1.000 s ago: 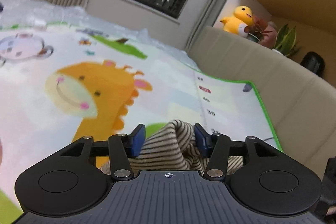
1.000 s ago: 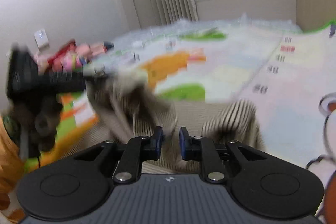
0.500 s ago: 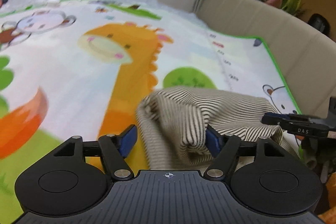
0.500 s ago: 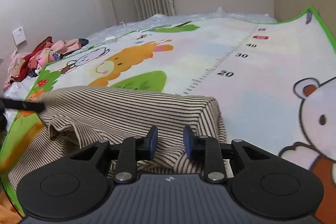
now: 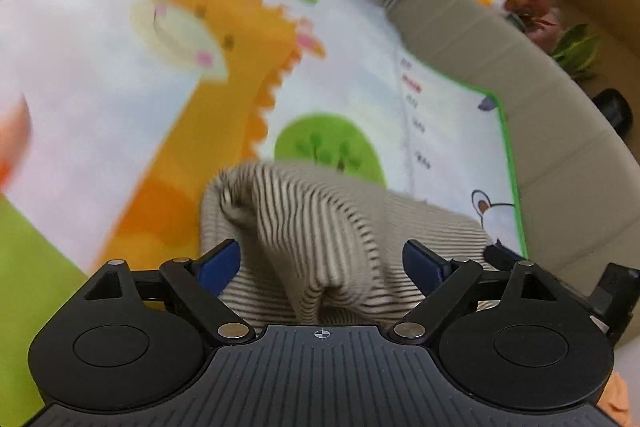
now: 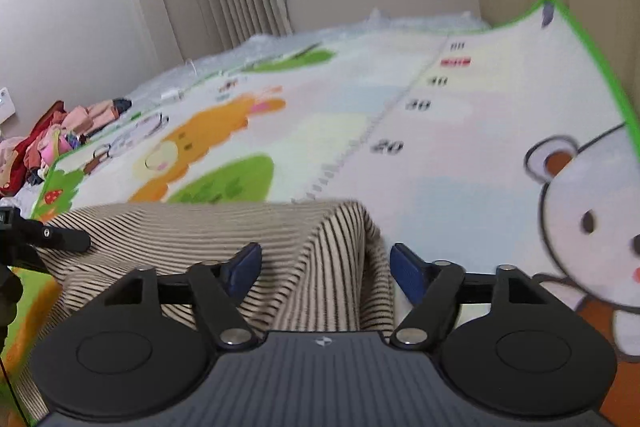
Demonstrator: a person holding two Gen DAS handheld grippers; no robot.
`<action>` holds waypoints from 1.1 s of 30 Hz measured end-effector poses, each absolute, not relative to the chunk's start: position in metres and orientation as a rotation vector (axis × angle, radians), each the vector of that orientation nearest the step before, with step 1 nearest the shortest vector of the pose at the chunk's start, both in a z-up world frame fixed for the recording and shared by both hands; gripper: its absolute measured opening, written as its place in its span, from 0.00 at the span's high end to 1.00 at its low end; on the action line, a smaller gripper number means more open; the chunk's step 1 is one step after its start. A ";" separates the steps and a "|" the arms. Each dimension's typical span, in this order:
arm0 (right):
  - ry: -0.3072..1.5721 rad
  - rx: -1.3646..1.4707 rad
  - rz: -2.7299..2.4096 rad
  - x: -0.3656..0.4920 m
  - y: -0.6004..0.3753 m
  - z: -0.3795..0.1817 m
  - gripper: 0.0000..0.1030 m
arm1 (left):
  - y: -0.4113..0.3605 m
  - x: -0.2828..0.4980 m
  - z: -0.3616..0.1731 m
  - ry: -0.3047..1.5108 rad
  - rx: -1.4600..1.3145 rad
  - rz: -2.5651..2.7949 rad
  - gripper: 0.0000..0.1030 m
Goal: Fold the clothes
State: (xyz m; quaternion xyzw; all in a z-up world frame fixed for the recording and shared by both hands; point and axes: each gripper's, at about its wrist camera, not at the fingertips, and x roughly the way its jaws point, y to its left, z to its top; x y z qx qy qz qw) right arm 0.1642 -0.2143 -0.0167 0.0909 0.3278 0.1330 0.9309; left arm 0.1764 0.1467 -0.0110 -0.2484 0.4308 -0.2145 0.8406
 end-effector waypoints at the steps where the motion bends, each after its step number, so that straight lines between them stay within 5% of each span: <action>1: 0.678 0.193 0.292 0.167 -0.214 -0.021 0.55 | 0.145 0.179 -0.016 0.917 -0.540 -0.459 0.14; 6: 0.647 0.175 0.339 0.185 -0.205 -0.025 0.72 | 0.130 0.196 -0.020 0.909 -0.521 -0.501 0.29; 13: 0.526 0.157 0.309 0.241 -0.223 0.004 0.76 | 0.113 0.244 -0.002 0.823 -0.429 -0.509 0.53; 19: 0.559 0.091 0.279 0.256 -0.226 -0.008 0.75 | 0.092 0.257 0.008 0.745 -0.263 -0.498 0.53; 29: 0.623 0.100 0.249 0.252 -0.230 -0.031 0.59 | 0.088 0.249 -0.011 0.763 -0.192 -0.459 0.41; 31: 0.631 0.121 0.258 0.251 -0.230 -0.030 0.61 | 0.090 0.249 -0.010 0.773 -0.223 -0.467 0.29; 33: 0.613 0.120 0.261 0.243 -0.227 -0.025 0.76 | 0.092 0.250 -0.012 0.798 -0.273 -0.476 0.17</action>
